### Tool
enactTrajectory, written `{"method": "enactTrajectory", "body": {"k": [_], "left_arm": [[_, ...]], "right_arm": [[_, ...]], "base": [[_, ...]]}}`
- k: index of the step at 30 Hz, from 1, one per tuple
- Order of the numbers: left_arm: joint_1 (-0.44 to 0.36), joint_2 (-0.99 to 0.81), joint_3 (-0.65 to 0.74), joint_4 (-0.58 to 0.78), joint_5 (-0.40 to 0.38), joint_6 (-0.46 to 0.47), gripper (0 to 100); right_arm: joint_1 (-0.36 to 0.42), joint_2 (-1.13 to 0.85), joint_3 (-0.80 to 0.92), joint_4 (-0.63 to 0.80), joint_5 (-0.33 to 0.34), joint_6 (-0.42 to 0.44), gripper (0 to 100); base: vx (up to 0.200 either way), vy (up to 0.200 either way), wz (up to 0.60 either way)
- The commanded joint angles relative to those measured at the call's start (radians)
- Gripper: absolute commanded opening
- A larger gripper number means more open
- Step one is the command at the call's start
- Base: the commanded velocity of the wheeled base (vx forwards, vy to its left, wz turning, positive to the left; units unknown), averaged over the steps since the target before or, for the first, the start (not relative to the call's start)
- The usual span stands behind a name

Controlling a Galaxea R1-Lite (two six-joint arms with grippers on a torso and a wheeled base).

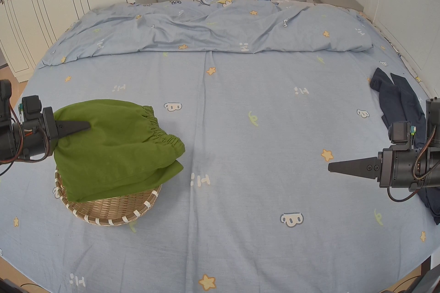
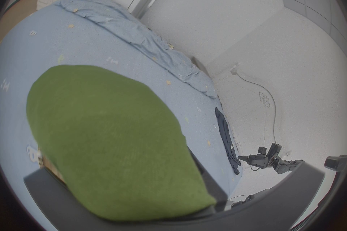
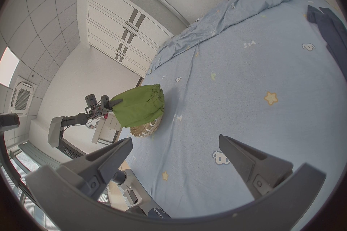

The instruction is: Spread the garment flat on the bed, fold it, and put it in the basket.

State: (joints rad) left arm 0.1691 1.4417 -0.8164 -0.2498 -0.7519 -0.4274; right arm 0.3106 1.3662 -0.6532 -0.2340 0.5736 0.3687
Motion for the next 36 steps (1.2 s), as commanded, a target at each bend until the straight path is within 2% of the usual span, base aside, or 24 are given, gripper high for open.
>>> {"method": "enactTrajectory", "body": {"k": [1,8,18,21,24,27,32,36], "left_arm": [[0.044,0.006,0.083,0.004,0.006,-0.001,0],[0.138,0.194,0.056,0.000,0.008,0.003,0],[0.214,0.375,-0.029,0.007,0.026,0.015,0],[0.207,0.410,-0.043,0.026,0.071,0.018,0],[0.199,0.414,-0.047,0.046,0.075,0.027,0],[0.182,0.410,-0.053,0.099,0.086,0.061,0],[0.158,0.416,-0.078,0.159,0.146,0.099,0],[0.150,0.404,-0.076,0.165,0.148,0.099,0]], "right_arm": [[0.013,-0.015,0.004,0.004,0.000,-0.001,100],[0.027,-0.012,0.014,0.002,0.000,0.001,100],[0.028,-0.009,0.014,0.002,-0.001,-0.001,100],[0.028,-0.009,0.015,0.002,-0.001,-0.001,100],[0.028,-0.009,0.015,0.002,0.000,-0.002,100],[0.028,-0.009,0.015,0.002,-0.001,-0.001,100],[0.028,-0.007,0.015,0.002,-0.001,-0.002,100],[0.035,-0.006,0.015,0.002,-0.001,-0.002,100]], "base": [[0.000,0.000,0.00],[0.000,0.000,0.00],[0.000,0.000,0.00],[0.000,0.000,0.00],[0.000,0.000,0.00],[0.000,0.000,0.00],[0.000,0.000,0.00],[0.000,0.000,0.00]]}}
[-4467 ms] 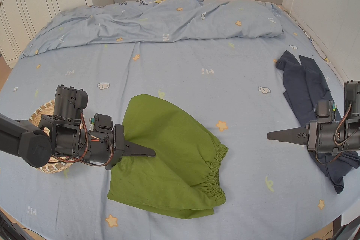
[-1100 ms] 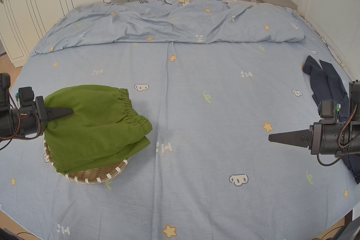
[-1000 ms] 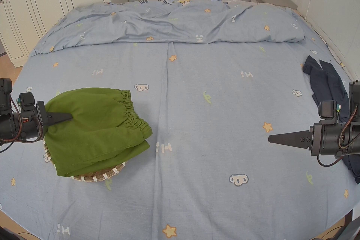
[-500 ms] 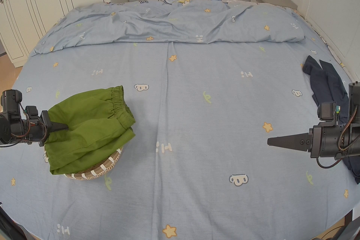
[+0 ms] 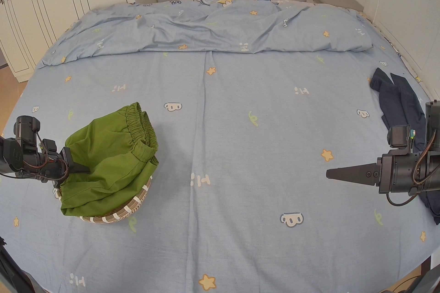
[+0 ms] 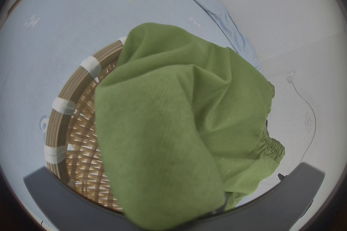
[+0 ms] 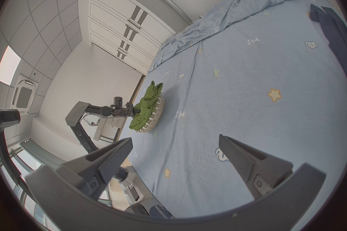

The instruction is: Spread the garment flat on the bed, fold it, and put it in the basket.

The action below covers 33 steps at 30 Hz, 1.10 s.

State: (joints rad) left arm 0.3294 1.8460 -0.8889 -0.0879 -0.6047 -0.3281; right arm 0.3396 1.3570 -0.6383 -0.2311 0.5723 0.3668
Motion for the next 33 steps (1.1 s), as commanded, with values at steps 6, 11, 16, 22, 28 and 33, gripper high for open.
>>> {"method": "enactTrajectory", "body": {"k": [6,11,16,22,28,33], "left_arm": [[-0.033,-0.028,-0.002,0.016,0.005,0.000,100],[-0.021,-0.139,-0.013,0.073,0.014,0.015,100],[-0.015,-0.231,-0.061,0.231,0.043,0.101,100],[-0.007,-0.304,-0.097,0.303,0.149,0.118,100],[0.007,-0.379,-0.107,0.307,0.160,0.116,100],[-0.061,-0.531,-0.085,0.343,0.160,0.104,100]], "right_arm": [[0.012,0.004,0.002,-0.001,0.000,0.000,100],[0.012,0.004,0.002,-0.002,-0.002,0.000,100],[0.012,0.004,0.002,-0.002,-0.002,0.000,100],[0.012,0.002,0.000,-0.002,-0.002,0.000,100],[0.012,-0.003,0.000,-0.002,-0.002,0.001,100],[0.001,-0.024,-0.001,-0.002,-0.003,0.001,100]], "base": [[0.000,0.000,0.00],[0.000,0.000,0.00],[0.000,0.000,0.00],[0.000,0.000,0.00],[0.000,0.000,0.00],[0.000,0.000,0.00]]}}
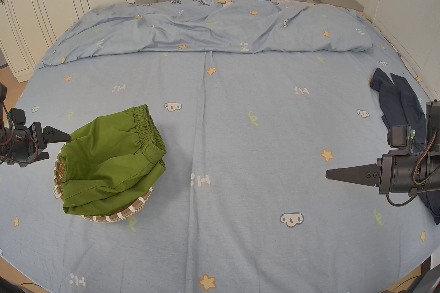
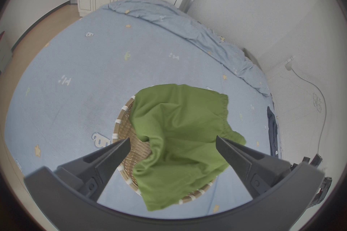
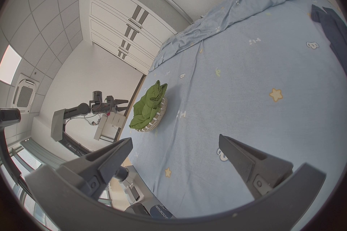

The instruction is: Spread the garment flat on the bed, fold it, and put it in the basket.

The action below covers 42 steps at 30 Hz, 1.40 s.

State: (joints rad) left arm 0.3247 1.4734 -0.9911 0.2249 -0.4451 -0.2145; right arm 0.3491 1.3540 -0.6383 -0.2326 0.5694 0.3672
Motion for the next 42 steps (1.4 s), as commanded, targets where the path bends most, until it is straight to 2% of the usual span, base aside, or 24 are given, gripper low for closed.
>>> {"method": "enactTrajectory", "body": {"k": [1,2,3,4,6,7,9,14,18,21,22,23,26,28,29,32,37,39,42], "left_arm": [[-0.082,-0.183,0.019,0.050,0.000,-0.011,100],[-0.159,-0.240,0.017,0.113,0.003,-0.020,100],[-0.176,-0.251,0.015,0.125,0.003,-0.023,100],[-0.262,-0.315,0.012,0.186,0.020,-0.048,100],[-0.317,-0.367,0.019,0.209,0.046,-0.075,100],[-0.391,-0.429,0.034,0.226,0.089,-0.115,100],[-0.478,-0.499,0.080,0.228,0.140,-0.152,100],[-0.592,-0.762,0.238,0.235,0.241,-0.161,100],[-0.582,-0.956,0.331,0.272,0.269,-0.163,100],[-0.559,-1.110,0.393,0.340,0.293,-0.164,100],[-0.559,-1.110,0.393,0.340,0.293,-0.164,100],[-0.523,-1.206,0.423,0.379,0.298,-0.163,100],[-0.446,-1.314,0.456,0.435,0.302,-0.164,100],[-0.441,-1.318,0.457,0.438,0.302,-0.164,100],[-0.340,-1.354,0.479,0.465,0.299,-0.164,100],[-0.279,-1.384,0.540,0.442,0.302,-0.152,100],[-0.280,-1.394,0.720,0.254,0.302,-0.080,100],[-0.282,-1.397,0.847,0.001,0.292,-0.020,100],[-0.314,-1.389,0.954,-0.214,0.284,0.041,100]], "right_arm": [[-0.010,-0.029,-0.001,-0.001,0.000,0.001,100],[-0.010,-0.052,0.002,-0.001,0.000,-0.001,100],[-0.010,-0.056,0.002,-0.001,0.000,-0.001,100],[-0.007,-0.082,0.012,0.001,-0.006,-0.008,100],[-0.001,-0.115,0.032,-0.004,-0.019,-0.025,100],[0.001,-0.176,0.058,-0.008,-0.045,-0.071,100],[-0.001,-0.250,0.103,-0.010,-0.069,-0.122,100],[-0.019,-0.461,0.292,-0.008,-0.132,-0.188,100],[-0.029,-0.678,0.431,-0.002,-0.218,-0.188,100],[-0.033,-0.828,0.488,0.035,-0.258,-0.182,100],[-0.033,-0.828,0.488,0.035,-0.258,-0.182,100],[-0.042,-0.921,0.500,0.090,-0.276,-0.182,100],[-0.076,-1.053,0.499,0.214,-0.281,-0.182,100],[-0.078,-1.060,0.499,0.220,-0.281,-0.182,100],[-0.131,-1.133,0.493,0.303,-0.273,-0.182,100],[-0.164,-1.199,0.503,0.337,-0.272,-0.183,100],[-0.185,-1.262,0.566,0.343,-0.298,-0.208,100],[-0.185,-1.259,0.586,0.292,-0.388,-0.214,100],[-0.185,-1.259,0.591,0.277,-0.487,-0.223,100]], "base": [[0.000,0.000,0.00],[0.000,0.000,0.00],[0.000,0.000,0.00],[0.000,0.000,0.00],[0.000,0.000,0.00],[0.000,0.000,0.00],[0.000,0.000,0.00],[0.000,0.000,0.00],[0.000,0.000,0.00],[0.000,0.000,0.00],[0.000,0.000,0.00],[0.000,0.000,0.00],[0.000,0.000,0.00],[0.000,0.000,0.00],[0.000,0.000,0.00],[0.000,0.000,0.00],[0.000,0.000,0.00],[0.000,0.000,0.00],[0.000,0.000,0.00]]}}
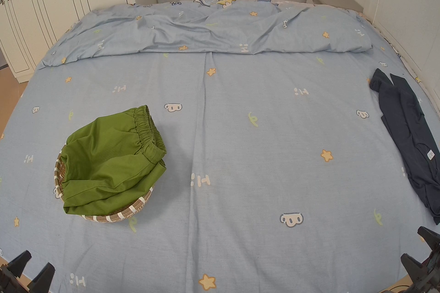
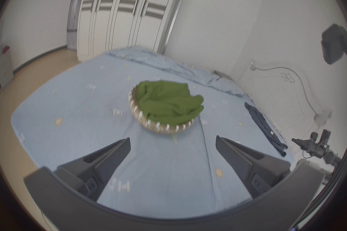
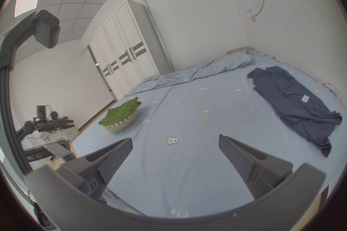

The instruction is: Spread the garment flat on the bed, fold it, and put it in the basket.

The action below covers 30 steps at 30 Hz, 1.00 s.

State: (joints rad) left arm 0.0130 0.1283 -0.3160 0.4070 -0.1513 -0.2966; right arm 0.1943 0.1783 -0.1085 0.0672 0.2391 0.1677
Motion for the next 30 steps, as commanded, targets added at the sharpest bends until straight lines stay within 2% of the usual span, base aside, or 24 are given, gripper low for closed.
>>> {"method": "enactTrajectory", "body": {"k": [1,4,5,8,10,11,13,16,19,21,24,30], "left_arm": [[-0.004,-0.044,0.282,-0.404,-0.008,0.131,100],[-0.004,-0.044,0.282,-0.404,-0.008,0.131,100],[-0.018,-0.125,0.311,-0.453,0.027,0.300,100],[-0.016,-0.128,0.316,-0.430,0.134,0.347,100],[-0.016,-0.128,0.314,-0.401,0.174,0.343,100],[-0.016,-0.128,0.313,-0.398,0.180,0.336,100],[-0.018,-0.128,0.314,-0.404,0.183,0.324,100],[-0.018,-0.128,0.314,-0.407,0.190,0.278,100],[-0.019,-0.128,0.314,-0.405,0.188,0.281,100],[-0.019,-0.128,0.314,-0.407,0.183,0.280,100],[-0.019,-0.128,0.314,-0.407,0.183,0.281,100],[-0.018,-0.128,0.316,-0.407,0.182,0.281,100]], "right_arm": [[-0.030,-0.083,0.061,-0.023,-0.159,-0.023,100],[-0.030,-0.083,0.061,-0.023,-0.159,-0.023,100],[-0.032,-0.083,0.079,-0.041,-0.178,-0.027,100],[-0.070,-0.082,0.087,-0.070,-0.207,-0.025,100],[-0.142,-0.092,0.086,-0.067,-0.207,-0.039,100],[-0.207,-0.132,0.079,-0.053,-0.184,-0.043,100],[-0.213,-0.174,0.079,-0.049,-0.181,-0.065,100],[-0.196,-0.178,0.082,-0.058,-0.230,-0.188,100],[-0.196,-0.178,0.099,-0.064,-0.196,-0.250,100],[-0.190,-0.174,0.101,-0.070,-0.192,-0.241,100],[-0.190,-0.174,0.107,-0.061,-0.202,-0.171,100],[-0.194,-0.172,0.109,-0.078,-0.231,-0.152,100]], "base": [[0.000,0.000,0.00],[0.000,0.000,0.00],[0.000,0.000,0.00],[0.000,0.000,0.00],[0.000,0.000,0.00],[0.000,0.000,0.00],[0.000,0.000,0.00],[0.000,0.000,0.00],[0.000,0.000,0.00],[0.000,0.000,0.00],[0.000,0.000,0.00],[0.000,0.000,0.00]]}}
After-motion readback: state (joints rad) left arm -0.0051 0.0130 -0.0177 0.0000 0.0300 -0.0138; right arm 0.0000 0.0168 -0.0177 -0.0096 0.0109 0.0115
